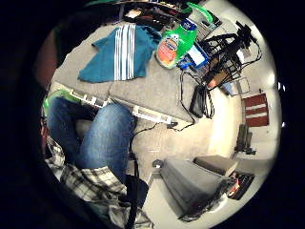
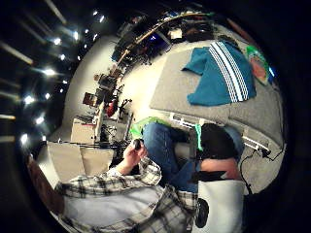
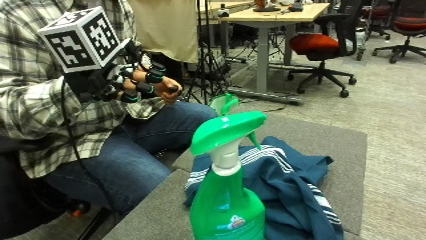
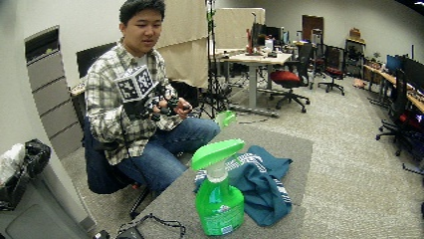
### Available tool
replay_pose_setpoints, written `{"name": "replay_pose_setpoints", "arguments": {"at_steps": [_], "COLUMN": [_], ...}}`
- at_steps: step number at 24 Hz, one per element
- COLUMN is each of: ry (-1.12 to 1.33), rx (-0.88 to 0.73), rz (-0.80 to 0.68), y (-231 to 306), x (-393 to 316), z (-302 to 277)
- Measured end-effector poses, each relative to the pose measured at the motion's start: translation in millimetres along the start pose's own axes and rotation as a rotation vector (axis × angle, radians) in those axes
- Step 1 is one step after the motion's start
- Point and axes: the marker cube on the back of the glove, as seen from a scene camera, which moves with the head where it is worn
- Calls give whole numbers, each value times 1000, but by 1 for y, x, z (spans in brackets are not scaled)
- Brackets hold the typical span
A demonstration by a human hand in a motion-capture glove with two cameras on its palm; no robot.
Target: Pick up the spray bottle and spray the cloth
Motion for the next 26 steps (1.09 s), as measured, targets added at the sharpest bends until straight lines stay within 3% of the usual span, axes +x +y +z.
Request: {"name": "replay_pose_setpoints", "arguments": {"at_steps": [9, 16, 26], "ry": [-223, -219, -321], "rx": [142, 262, 294], "rz": [118, 227, 317], "y": [-61, -107, -146], "x": [82, 144, 190], "z": [-11, -9, -3]}}
